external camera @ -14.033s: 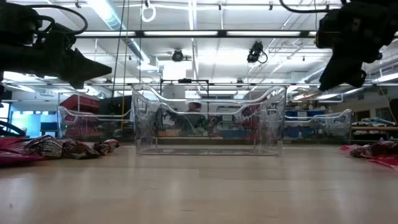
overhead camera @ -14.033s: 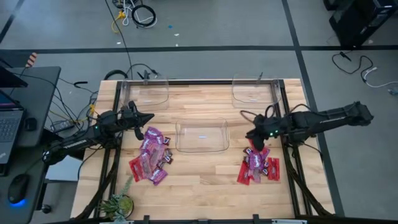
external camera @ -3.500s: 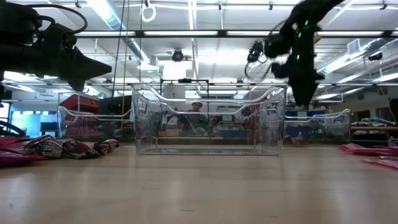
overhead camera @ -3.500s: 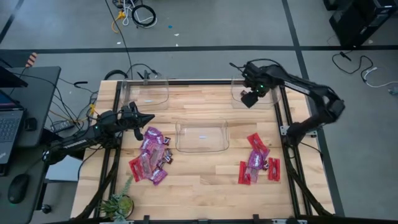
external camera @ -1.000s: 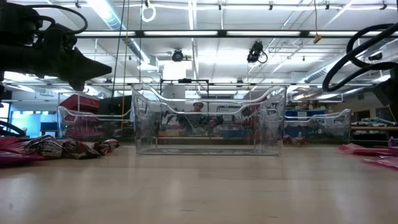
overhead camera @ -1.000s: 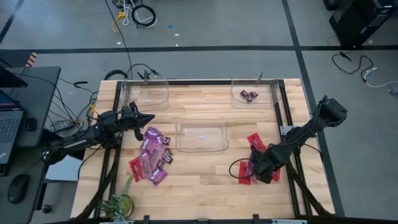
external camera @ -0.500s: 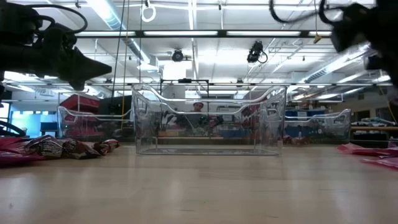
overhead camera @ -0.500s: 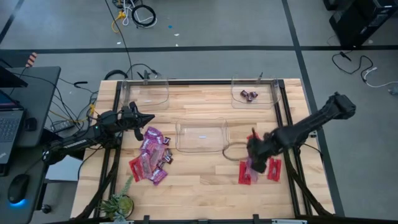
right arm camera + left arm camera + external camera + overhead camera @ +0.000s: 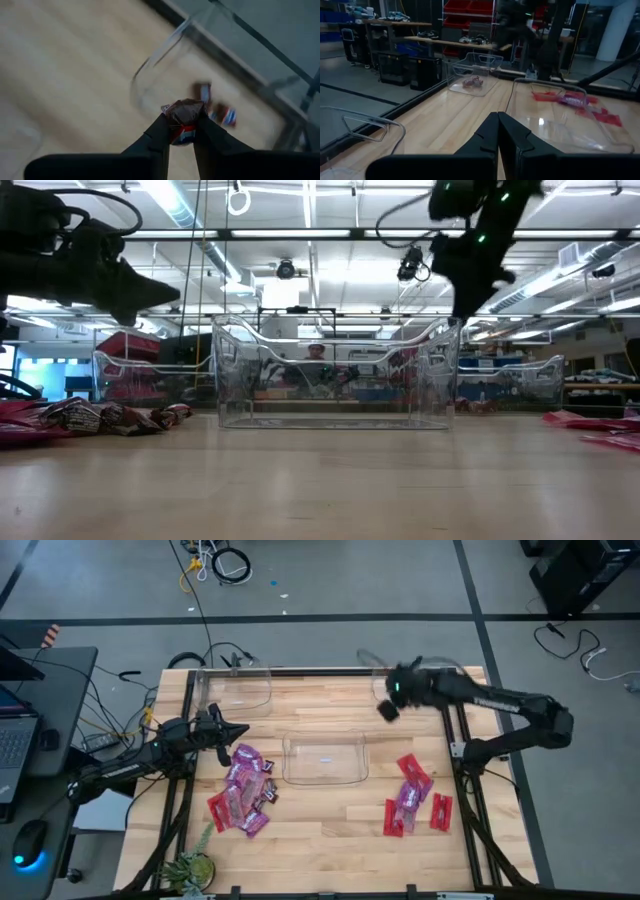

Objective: Sort candy
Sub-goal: Put the brown chocolate bar into the top right transparent bin

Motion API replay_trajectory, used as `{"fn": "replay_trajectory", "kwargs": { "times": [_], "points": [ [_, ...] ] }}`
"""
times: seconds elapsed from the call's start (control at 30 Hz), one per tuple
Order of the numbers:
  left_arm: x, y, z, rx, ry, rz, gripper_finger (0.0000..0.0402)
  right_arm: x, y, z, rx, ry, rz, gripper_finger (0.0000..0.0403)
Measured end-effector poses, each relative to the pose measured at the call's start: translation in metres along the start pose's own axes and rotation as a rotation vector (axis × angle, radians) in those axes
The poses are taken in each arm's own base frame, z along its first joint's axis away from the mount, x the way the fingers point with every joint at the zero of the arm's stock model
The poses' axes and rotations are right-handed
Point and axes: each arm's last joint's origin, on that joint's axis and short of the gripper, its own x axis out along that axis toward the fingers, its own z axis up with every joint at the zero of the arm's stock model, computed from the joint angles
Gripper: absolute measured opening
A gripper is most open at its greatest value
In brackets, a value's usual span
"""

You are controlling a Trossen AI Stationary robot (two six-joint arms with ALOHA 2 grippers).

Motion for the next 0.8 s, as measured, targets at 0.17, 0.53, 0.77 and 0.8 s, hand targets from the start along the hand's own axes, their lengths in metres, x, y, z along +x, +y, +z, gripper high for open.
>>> {"fn": "replay_trajectory", "kwargs": {
  "times": [0.17,0.53,0.77,0.8],
  "points": [
    [0.002,-0.002,-0.001,-0.006,0.083,-0.053,0.0010,0.042,-0.040,0.022,0.022,0.022,0.042,0.0063],
    [0.012,-0.007,0.002,-0.114,0.346,-0.200,0.0011,0.094,-0.069,0.020,-0.005,0.184,-0.023,0.0115],
    [0.024,-0.015,-0.016,-0.187,0.535,-0.219,0.0060,0.073,-0.072,0.023,-0.030,0.113,-0.072,0.0193],
    [0.026,-0.017,-0.017,-0.192,0.544,-0.213,0.0072,0.070,-0.072,0.023,-0.030,0.101,-0.072,0.0203]
  ]
}}
